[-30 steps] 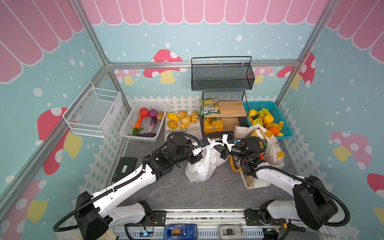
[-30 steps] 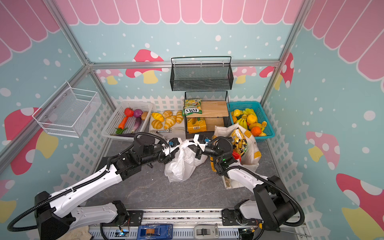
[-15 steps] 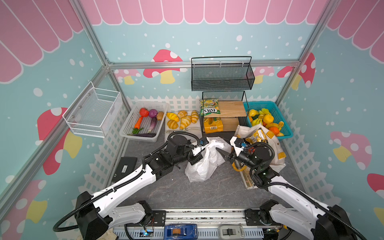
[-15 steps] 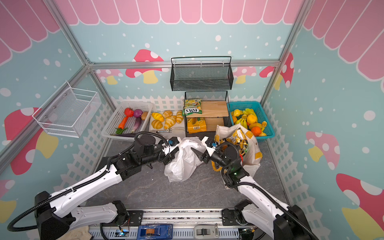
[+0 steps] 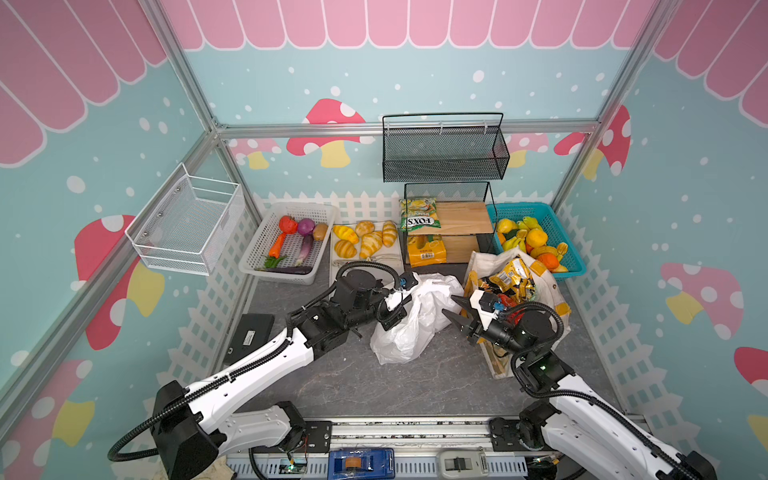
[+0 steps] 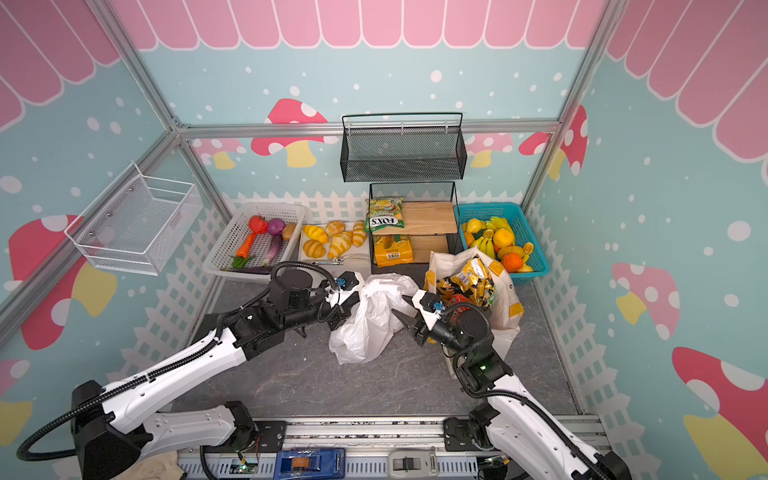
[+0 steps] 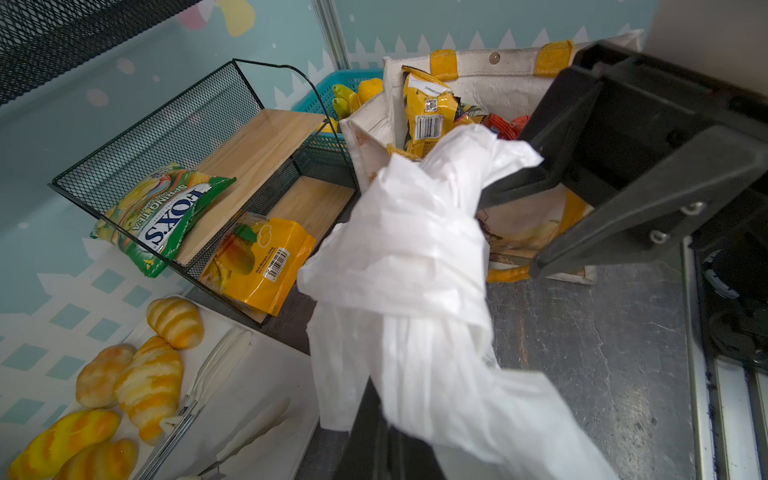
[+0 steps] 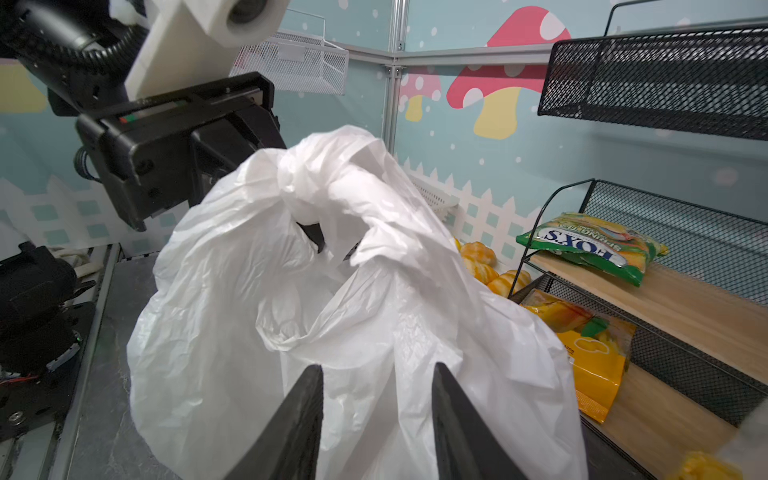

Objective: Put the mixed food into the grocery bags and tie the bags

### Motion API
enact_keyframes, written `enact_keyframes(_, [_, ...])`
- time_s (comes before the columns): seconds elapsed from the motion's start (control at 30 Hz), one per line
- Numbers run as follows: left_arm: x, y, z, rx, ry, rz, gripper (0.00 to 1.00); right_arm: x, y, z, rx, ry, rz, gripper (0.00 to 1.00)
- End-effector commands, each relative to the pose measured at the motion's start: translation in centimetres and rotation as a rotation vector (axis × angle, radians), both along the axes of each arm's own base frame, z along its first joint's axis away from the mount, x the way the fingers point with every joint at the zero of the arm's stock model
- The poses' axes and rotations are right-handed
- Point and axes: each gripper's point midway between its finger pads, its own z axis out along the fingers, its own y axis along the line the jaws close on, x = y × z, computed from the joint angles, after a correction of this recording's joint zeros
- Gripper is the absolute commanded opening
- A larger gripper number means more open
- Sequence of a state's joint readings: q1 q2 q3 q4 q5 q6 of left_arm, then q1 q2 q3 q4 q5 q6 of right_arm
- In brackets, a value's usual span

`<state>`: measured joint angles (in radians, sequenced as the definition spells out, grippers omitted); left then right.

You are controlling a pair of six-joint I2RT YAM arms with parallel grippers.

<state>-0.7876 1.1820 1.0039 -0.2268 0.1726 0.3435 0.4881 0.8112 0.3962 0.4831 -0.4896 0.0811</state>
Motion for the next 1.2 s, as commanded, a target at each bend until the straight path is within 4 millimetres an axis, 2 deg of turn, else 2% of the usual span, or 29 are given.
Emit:
enact_keyframes(0.0, [-0.1, -0.3, 0.2, -0.018, 0.008, -0.016, 0.0, 0.6, 1.0, 2.3, 0.034, -0.051, 0.027, 0.44])
enact_keyframes(0.2, [-0.1, -0.5, 0.2, -0.019, 0.012, -0.025, 0.0, 2.8, 1.5, 3.6, 0.075, -0.048, -0.005, 0.45])
enact_keyframes(0.57, [-0.1, -0.7, 0.2, -0.022, 0.02, -0.034, 0.0, 3.5, 1.8, 4.7, 0.162, -0.044, -0.003, 0.45])
enact_keyframes(0.73, [-0.1, -0.8, 0.3, -0.026, 0.021, -0.038, 0.0, 4.3, 1.3, 4.7, 0.178, -0.027, -0.047, 0.45])
enact_keyframes(0.97, [-0.2, -0.9, 0.1, -0.027, 0.027, -0.044, 0.0, 3.4, 2.2, 5.0, 0.147, -0.087, 0.026, 0.44])
enact_keyframes(1.17, [-0.3, -0.9, 0.1, -0.028, 0.029, -0.043, 0.0, 3.4, 2.3, 4.3, 0.074, -0.146, 0.033, 0.39])
